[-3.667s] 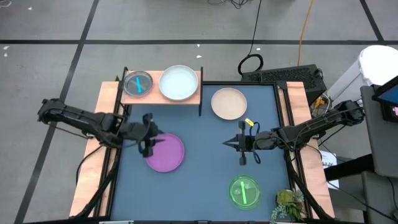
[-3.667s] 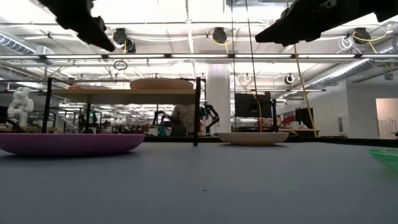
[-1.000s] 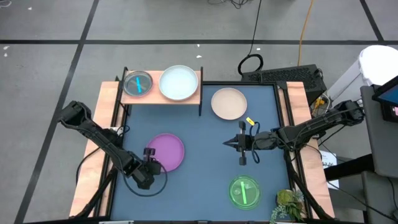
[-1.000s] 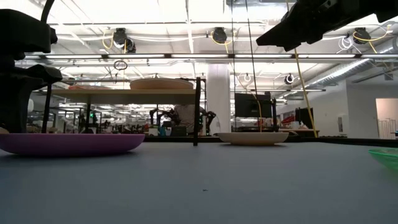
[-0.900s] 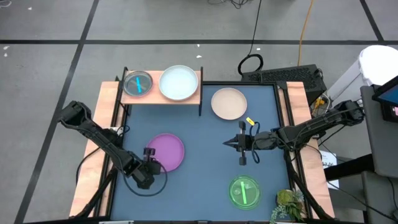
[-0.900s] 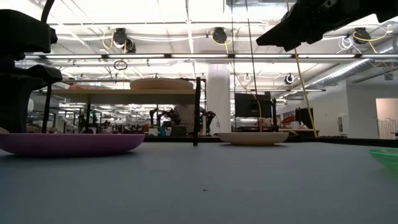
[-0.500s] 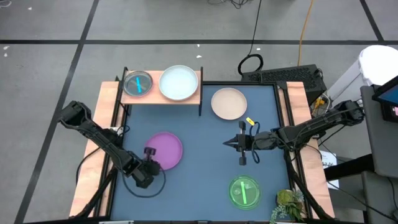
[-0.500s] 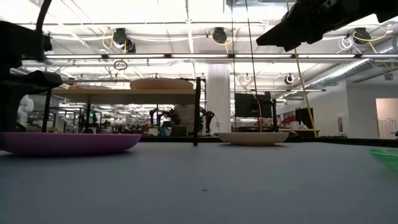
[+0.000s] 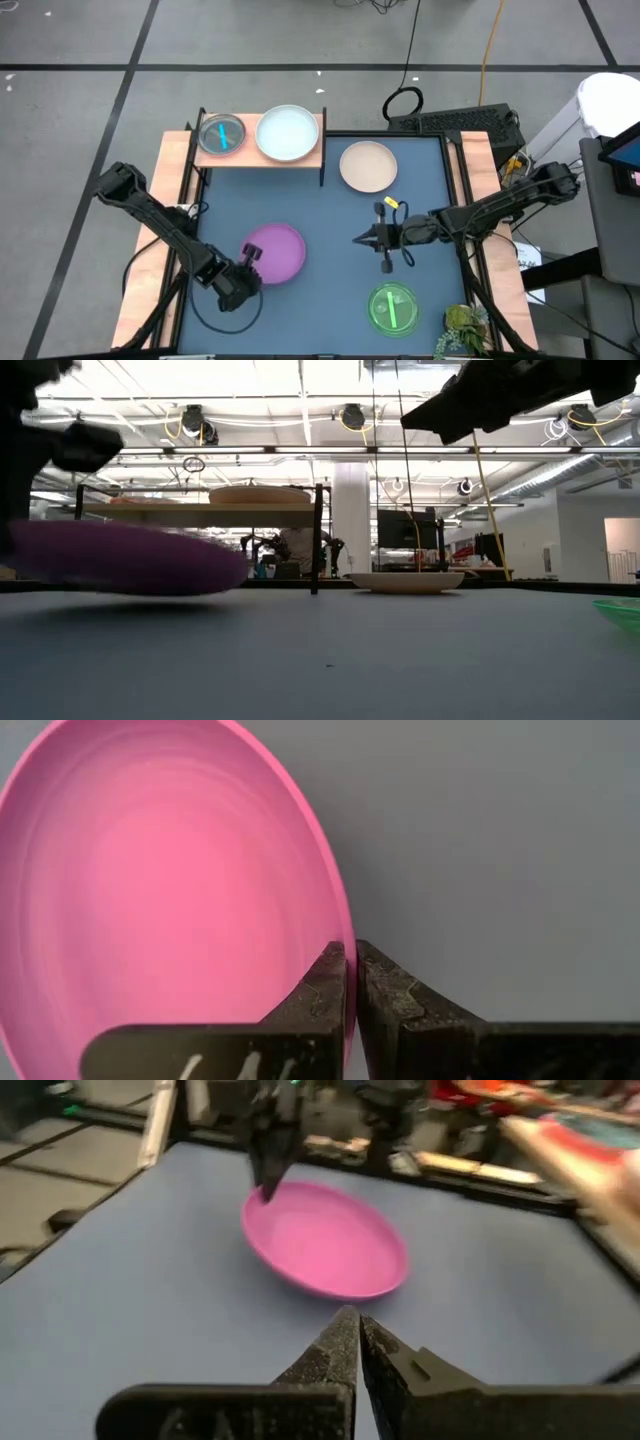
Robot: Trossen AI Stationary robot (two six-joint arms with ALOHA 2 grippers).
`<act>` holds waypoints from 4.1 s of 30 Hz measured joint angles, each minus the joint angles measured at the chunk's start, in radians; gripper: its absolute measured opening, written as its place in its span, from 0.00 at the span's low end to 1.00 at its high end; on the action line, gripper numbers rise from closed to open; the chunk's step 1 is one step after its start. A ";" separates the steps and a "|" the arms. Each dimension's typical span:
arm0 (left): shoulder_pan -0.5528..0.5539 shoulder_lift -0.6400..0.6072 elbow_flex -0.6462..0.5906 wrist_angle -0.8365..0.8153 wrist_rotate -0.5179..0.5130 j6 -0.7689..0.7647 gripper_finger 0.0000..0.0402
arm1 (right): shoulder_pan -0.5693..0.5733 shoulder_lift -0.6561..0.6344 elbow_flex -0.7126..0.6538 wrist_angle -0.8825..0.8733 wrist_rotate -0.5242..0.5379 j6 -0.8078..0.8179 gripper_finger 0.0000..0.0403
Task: Place and stack plates onto a shelf
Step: Stack the dark pink plate on top of the gray plate on the shelf
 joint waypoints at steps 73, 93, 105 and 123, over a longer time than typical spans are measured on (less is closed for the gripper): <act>0.171 -0.002 0.205 0.330 0.233 0.351 0.43 | 0.060 0.563 0.457 -0.133 -0.537 -0.330 0.00; 0.222 -0.326 0.203 0.263 -0.263 0.206 0.56 | -0.001 0.507 0.461 -0.229 -0.337 -0.114 0.00; 0.249 -0.566 0.064 0.263 -0.559 0.133 0.56 | 0.001 0.308 0.462 -0.375 -0.051 -0.101 0.00; 0.256 -0.662 0.062 0.221 -0.547 0.041 0.56 | -0.117 0.199 0.699 -0.636 0.087 -0.237 0.00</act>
